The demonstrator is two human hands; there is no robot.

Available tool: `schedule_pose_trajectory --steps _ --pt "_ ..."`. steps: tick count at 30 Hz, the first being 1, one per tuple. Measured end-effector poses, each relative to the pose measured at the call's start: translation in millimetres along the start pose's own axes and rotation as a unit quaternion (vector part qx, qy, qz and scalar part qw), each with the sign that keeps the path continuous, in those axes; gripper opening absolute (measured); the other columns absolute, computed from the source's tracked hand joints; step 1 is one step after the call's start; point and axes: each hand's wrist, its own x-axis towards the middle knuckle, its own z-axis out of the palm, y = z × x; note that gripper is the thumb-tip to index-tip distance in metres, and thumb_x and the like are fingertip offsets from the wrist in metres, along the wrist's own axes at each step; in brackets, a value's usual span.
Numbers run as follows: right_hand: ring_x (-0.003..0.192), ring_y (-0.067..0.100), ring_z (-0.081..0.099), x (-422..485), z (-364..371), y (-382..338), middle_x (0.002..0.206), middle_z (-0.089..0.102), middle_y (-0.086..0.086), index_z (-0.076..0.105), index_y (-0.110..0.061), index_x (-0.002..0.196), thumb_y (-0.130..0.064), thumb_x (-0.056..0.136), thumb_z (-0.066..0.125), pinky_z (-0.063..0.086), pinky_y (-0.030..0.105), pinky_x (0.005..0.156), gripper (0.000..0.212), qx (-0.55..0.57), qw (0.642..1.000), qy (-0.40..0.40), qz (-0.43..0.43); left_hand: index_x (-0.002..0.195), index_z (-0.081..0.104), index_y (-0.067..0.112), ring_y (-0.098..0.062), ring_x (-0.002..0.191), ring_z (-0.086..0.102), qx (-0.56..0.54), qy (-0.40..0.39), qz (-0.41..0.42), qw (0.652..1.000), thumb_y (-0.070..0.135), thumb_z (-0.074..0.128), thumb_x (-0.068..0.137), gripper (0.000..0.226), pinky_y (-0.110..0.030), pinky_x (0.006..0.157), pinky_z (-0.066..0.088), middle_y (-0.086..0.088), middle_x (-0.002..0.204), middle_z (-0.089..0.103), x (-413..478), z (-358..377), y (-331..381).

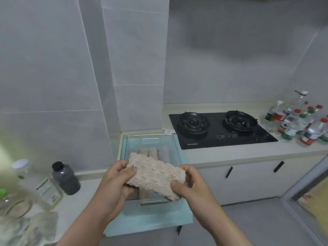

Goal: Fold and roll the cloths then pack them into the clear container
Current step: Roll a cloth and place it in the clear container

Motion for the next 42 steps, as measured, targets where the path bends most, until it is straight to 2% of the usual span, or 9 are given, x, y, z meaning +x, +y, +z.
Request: schedule_pose_trajectory --steps 11,14,19,23,26,31,35,38,42 --pt "0.094 0.012 0.059 105.1 -34.3 -19.8 0.131 0.053 -0.012 0.053 -0.052 0.117 -0.012 0.075 0.066 0.051 0.023 0.069 0.059 -0.108 0.977 -0.182 0.016 0.108 0.067 0.001 -0.025 0.086 0.070 0.080 -0.015 -0.036 0.996 0.004 0.057 0.091 0.020 -0.037 0.076 0.058 -0.019 0.102 0.072 98.6 30.5 10.8" --pt "0.094 -0.003 0.056 117.9 -27.4 -27.8 0.125 0.048 -0.020 0.047 -0.057 0.120 -0.006 0.083 0.067 0.051 0.016 0.078 0.066 -0.146 0.965 -0.214 0.040 0.110 0.063 0.004 -0.025 0.082 0.069 0.088 -0.002 -0.041 0.995 0.008 0.065 0.087 0.024 -0.038 0.070 0.057 -0.016 0.101 0.070 116.8 27.5 13.7" --pt "0.101 0.007 0.057 140.3 -10.7 -25.7 0.123 0.053 -0.015 0.043 -0.062 0.123 -0.015 0.078 0.070 0.052 0.026 0.087 0.070 -0.195 0.954 -0.216 0.069 0.105 0.056 0.002 -0.024 0.072 0.066 0.099 0.021 -0.070 0.992 0.014 0.066 0.088 0.023 -0.037 0.063 0.053 -0.019 0.094 0.066 144.8 17.4 8.6" --pt "0.088 0.011 0.053 153.3 -1.8 -11.2 0.118 0.051 -0.010 0.044 -0.057 0.120 -0.012 0.078 0.067 0.048 0.023 0.072 0.067 -0.215 0.954 -0.187 0.096 0.099 0.057 0.001 -0.031 0.080 0.065 0.100 -0.003 -0.089 0.991 0.025 0.058 0.094 0.024 -0.044 0.071 0.056 -0.025 0.091 0.066 159.8 2.6 2.5" --pt "0.080 0.011 0.054 157.5 2.3 7.7 0.111 0.051 -0.013 0.042 -0.051 0.122 -0.011 0.077 0.064 0.049 0.022 0.068 0.064 -0.244 0.946 -0.146 0.153 0.089 0.062 0.006 -0.027 0.083 0.065 0.177 0.061 -0.055 0.981 0.023 0.054 0.097 0.020 -0.041 0.078 0.058 -0.014 0.083 0.065 168.0 -24.5 -4.8" --pt "0.108 0.023 0.055 157.9 12.1 56.3 0.121 0.046 0.002 0.030 -0.033 0.137 -0.014 0.082 0.052 0.047 0.031 0.091 0.062 -0.472 0.849 -0.132 0.196 0.077 0.064 0.017 -0.013 0.072 0.059 0.371 0.052 0.044 0.926 0.013 0.059 0.092 0.017 -0.032 0.073 0.050 0.003 0.075 0.063 169.7 -68.1 -23.1" --pt "0.111 0.032 0.055 158.0 27.3 87.6 0.128 0.037 0.015 0.026 -0.018 0.140 -0.003 0.083 0.060 0.037 0.031 0.075 0.068 -0.568 0.769 -0.176 0.233 0.086 0.055 0.042 0.001 0.099 0.052 0.482 -0.028 0.114 0.868 0.026 0.060 0.092 0.017 -0.018 0.086 0.036 0.018 0.097 0.057 170.4 -83.8 -46.3" --pt "0.110 0.033 0.054 161.2 37.6 108.9 0.133 0.029 0.020 0.024 -0.010 0.138 0.001 0.079 0.065 0.037 0.031 0.072 0.072 -0.607 0.730 -0.180 0.257 0.083 0.057 0.040 -0.001 0.101 0.050 0.501 -0.065 0.123 0.854 0.054 0.037 0.088 0.025 -0.007 0.087 0.030 0.016 0.097 0.058 170.8 -93.6 -57.1" --pt "0.095 0.029 0.041 165.5 54.7 141.1 0.132 0.027 0.018 0.028 -0.007 0.134 -0.007 0.072 0.073 0.042 0.036 0.071 0.076 -0.636 0.706 -0.196 0.243 0.088 0.060 0.029 0.002 0.103 0.047 0.492 -0.069 0.114 0.860 0.054 0.030 0.090 0.040 -0.008 0.085 0.031 0.013 0.100 0.057 168.8 -95.8 -55.6"
